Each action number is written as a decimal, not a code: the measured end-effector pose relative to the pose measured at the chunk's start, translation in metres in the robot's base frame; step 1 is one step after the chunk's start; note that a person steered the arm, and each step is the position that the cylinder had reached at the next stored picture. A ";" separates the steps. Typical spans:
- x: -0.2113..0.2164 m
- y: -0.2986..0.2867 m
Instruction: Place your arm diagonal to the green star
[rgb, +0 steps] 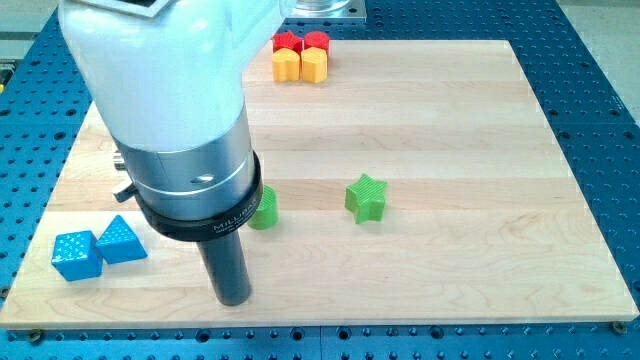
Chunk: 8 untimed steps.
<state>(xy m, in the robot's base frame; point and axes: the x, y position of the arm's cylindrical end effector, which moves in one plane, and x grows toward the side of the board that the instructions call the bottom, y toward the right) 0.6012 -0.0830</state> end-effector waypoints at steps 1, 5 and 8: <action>0.001 -0.002; 0.003 -0.002; 0.004 -0.007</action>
<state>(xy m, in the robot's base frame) 0.6052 -0.0905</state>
